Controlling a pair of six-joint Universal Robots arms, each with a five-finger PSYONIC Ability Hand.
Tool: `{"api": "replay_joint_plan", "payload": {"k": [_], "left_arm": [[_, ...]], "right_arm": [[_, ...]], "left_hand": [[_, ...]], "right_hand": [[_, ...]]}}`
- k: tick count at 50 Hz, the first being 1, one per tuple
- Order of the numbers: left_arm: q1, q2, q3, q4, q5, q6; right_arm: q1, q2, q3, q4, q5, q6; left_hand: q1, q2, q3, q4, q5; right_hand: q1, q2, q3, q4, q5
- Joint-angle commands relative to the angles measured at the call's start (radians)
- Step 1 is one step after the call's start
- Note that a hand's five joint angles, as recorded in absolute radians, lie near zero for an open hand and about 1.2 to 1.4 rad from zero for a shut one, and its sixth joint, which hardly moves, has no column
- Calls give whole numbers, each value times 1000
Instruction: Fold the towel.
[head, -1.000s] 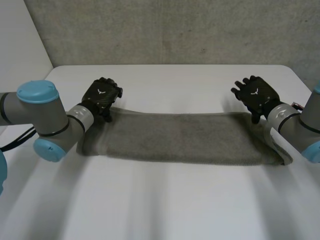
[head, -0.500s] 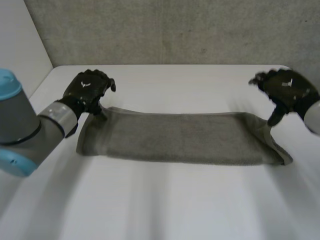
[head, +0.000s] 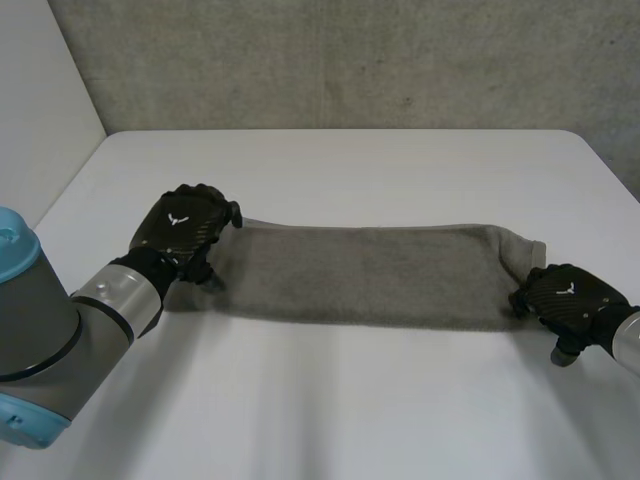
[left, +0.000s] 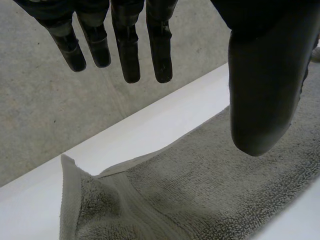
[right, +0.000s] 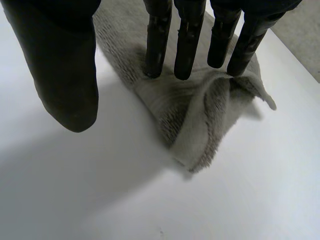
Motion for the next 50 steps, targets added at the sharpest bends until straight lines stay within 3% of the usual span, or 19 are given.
{"api": "replay_joint_plan", "payload": {"k": [1, 21, 28, 40, 45, 47, 50], "left_arm": [[6, -2, -7, 7, 0, -1], [9, -5, -17, 15, 0, 0], [9, -8, -22, 25, 0, 0], [11, -8, -27, 29, 0, 0], [14, -6, -28, 29, 0, 0], [14, -5, -28, 29, 0, 0], [14, -5, -28, 29, 0, -1]], "right_arm": [[-37, 76, -49, -57, 0, -2], [-70, 99, -53, -183, 21, 5], [-70, 116, -52, -229, 24, 13], [-55, 147, -59, -241, 46, 15], [-38, 156, -62, -253, 52, 15], [-35, 156, -62, -267, 57, 15], [-37, 154, -69, -278, 58, 12]], "left_hand": [[-56, -45, -48, -54, -4], [-56, -45, -48, -54, -4], [-56, -45, -48, -54, -4], [-56, -45, -48, -54, -4], [-56, -45, -48, -54, -4], [-56, -45, -48, -54, -4], [-56, -45, -48, -54, -4]], "right_hand": [[-2, 2, -46, -76, -8], [24, 29, -46, -76, 19], [174, 178, -46, -76, 168], [239, 243, -46, -76, 233], [438, 443, -46, -76, 433], [805, 810, -46, -76, 800], [807, 812, -46, -76, 802]]}}
